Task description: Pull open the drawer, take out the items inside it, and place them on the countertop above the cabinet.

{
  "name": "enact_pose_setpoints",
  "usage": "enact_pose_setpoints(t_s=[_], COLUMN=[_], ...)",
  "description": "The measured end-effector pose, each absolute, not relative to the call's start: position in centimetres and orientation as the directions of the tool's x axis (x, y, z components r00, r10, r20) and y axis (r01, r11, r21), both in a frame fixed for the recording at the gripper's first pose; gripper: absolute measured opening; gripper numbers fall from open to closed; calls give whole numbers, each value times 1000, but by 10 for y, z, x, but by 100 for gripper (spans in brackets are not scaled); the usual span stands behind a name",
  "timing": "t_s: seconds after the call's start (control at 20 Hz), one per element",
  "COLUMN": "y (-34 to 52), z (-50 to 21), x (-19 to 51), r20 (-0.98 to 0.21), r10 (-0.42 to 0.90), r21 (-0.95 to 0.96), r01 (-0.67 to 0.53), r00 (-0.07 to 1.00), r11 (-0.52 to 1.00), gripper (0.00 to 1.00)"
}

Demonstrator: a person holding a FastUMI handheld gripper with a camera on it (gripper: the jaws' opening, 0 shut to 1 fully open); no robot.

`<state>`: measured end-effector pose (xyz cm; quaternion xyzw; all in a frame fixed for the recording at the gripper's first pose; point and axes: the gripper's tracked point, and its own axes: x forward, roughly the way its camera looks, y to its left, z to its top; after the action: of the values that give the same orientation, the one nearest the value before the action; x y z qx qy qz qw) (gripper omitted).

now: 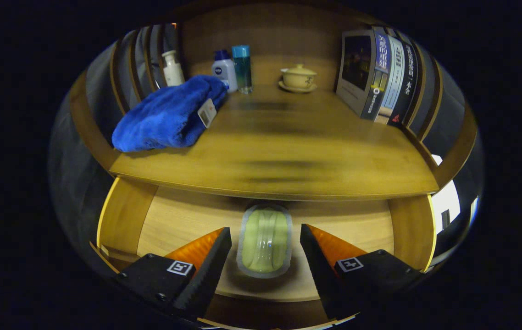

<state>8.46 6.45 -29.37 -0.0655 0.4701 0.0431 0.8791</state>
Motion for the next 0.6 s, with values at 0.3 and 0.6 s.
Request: enact_pose_setpoints(t_s=[0.3, 0.6], y=[61, 62], z=[-323, -327], x=[78, 78], r20=[-895, -907], r10=[-20, -29], r21=[-87, -84], r01=[-131, -115], r00=[446, 420], r11=[988, 990], gripper=[86, 29])
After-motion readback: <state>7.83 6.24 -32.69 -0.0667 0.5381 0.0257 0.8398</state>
